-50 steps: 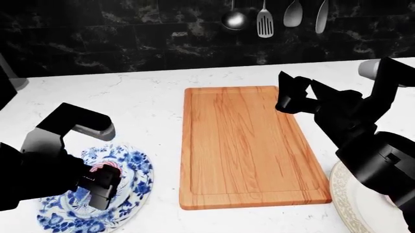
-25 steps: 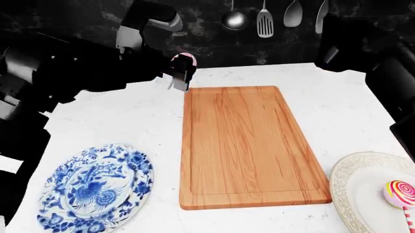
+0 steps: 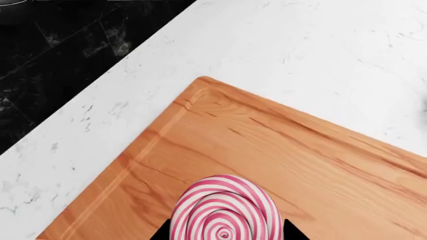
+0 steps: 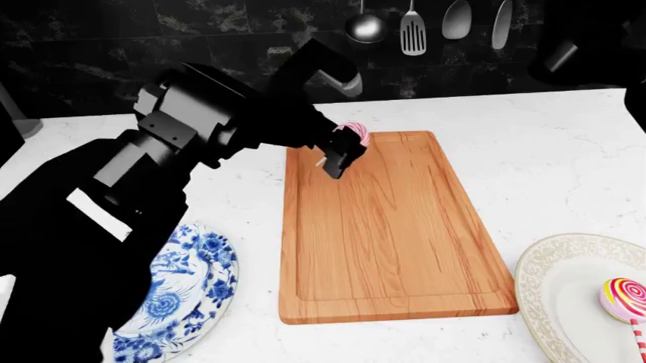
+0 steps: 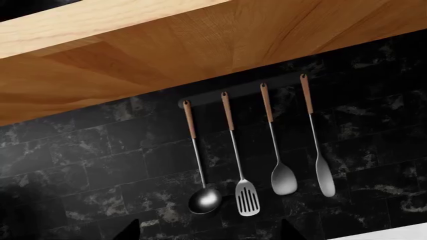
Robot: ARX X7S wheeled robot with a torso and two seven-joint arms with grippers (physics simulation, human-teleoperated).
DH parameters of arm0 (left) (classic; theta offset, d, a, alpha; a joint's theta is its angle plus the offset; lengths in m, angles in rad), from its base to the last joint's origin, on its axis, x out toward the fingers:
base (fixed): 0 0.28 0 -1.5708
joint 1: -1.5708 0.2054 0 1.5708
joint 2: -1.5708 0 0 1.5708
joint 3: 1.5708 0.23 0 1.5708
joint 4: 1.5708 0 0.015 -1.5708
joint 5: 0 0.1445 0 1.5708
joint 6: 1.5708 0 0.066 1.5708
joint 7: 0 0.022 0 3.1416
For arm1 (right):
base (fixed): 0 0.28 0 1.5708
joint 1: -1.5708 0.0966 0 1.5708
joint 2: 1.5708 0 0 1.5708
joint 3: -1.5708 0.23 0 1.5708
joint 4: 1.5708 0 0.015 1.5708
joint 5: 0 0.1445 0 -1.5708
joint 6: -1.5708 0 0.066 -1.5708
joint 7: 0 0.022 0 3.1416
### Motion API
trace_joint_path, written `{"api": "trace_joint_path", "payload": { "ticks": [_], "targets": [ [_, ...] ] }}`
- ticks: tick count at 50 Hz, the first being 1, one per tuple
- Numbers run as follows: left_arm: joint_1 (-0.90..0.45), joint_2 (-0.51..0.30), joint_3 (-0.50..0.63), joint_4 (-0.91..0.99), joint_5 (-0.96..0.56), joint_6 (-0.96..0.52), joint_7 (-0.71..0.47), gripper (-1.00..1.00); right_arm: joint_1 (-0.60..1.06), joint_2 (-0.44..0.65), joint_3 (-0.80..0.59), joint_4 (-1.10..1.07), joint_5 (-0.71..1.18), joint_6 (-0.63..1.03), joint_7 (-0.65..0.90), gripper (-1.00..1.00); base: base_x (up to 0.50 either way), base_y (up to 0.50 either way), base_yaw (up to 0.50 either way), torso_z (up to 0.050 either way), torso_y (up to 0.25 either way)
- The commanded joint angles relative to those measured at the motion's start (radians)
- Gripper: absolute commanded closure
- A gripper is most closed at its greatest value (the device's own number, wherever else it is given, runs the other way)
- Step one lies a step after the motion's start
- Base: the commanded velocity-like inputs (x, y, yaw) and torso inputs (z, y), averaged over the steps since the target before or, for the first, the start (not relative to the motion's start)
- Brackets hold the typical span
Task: Move the dessert items from the plate to the tray.
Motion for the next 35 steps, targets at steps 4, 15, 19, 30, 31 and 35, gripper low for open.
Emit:
{"api": "trace_joint_path", "payload": {
  "ticks": [4, 15, 19, 30, 31, 35],
  "targets": [
    [-0.023, 0.032, 0.191, -0.038, -0.144, 0.029, 0.038, 1.0, -0.019, 0.004, 0.007, -0.011, 0.012, -0.007, -0.005, -1.0, 0.0, 0.0, 0.0, 0.0, 0.0],
    [-0.012, 0.026, 0.249, -0.037, -0.165, 0.004, 0.043, -1.0, -0.026, -0.006, -0.004, -0.011, 0.001, -0.011, -0.017, -1.0, 0.0, 0.0, 0.0, 0.0, 0.0],
    [-0.015, 0.001, 0.26, 0.001, -0.156, -0.01, 0.024, -1.0, -0.03, -0.013, -0.009, -0.007, -0.008, -0.014, -0.026, -1.0, 0.0, 0.0, 0.0, 0.0, 0.0],
    [-0.034, -0.024, 0.231, 0.014, -0.153, 0.045, -0.039, -1.0, -0.025, -0.019, -0.021, -0.005, -0.006, -0.015, -0.028, -1.0, 0.0, 0.0, 0.0, -0.001, 0.019],
    [-0.039, -0.027, 0.222, 0.016, -0.154, 0.058, -0.05, -1.0, -0.026, -0.016, -0.022, -0.005, -0.002, -0.013, -0.025, -1.0, 0.0, 0.0, 0.0, -0.014, 0.25],
    [-0.061, -0.093, 0.163, 0.125, -0.182, 0.106, -0.17, -1.0, -0.019, 0.024, -0.055, 0.018, 0.072, 0.032, 0.065, -1.0, 0.0, 0.0, 0.0, -0.015, 0.25]
  ]
}}
